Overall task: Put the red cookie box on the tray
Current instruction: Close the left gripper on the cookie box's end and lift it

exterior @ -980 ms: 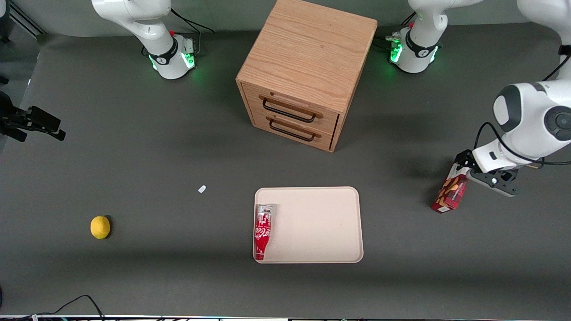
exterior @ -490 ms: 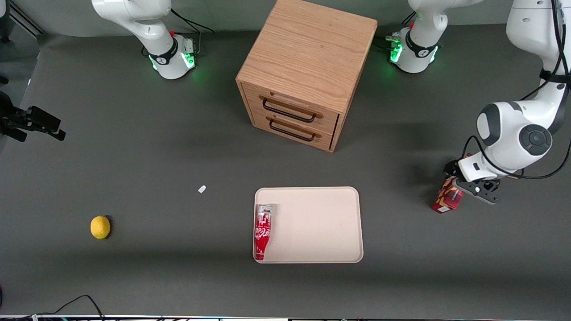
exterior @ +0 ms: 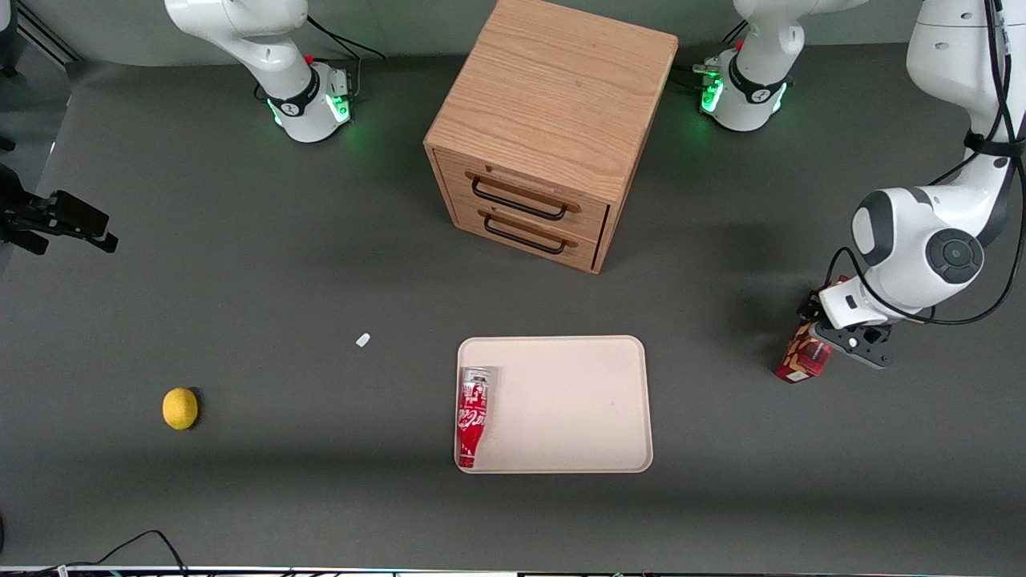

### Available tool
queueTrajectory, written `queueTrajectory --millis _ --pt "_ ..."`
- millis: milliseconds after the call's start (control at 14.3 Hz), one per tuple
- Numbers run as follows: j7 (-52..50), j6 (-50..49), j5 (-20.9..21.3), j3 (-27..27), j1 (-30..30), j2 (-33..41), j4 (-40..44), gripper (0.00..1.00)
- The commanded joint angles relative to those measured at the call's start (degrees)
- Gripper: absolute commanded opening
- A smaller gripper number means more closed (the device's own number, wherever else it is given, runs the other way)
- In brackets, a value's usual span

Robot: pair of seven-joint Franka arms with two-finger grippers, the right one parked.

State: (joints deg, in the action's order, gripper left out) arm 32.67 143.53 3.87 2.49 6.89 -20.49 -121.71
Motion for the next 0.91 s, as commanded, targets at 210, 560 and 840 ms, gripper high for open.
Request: queueTrajectory --millis 210,560,840 --pt "0.0 0.4 0.5 -0.6 -0.5 0.0 -0.2 0.03" --pt "-0.2 -0.4 0.4 -0.6 -0.4 0.6 0.3 0.0" --pt "-1.5 -9.1 -0.3 -0.6 -0.5 3.7 5.5 0.0"
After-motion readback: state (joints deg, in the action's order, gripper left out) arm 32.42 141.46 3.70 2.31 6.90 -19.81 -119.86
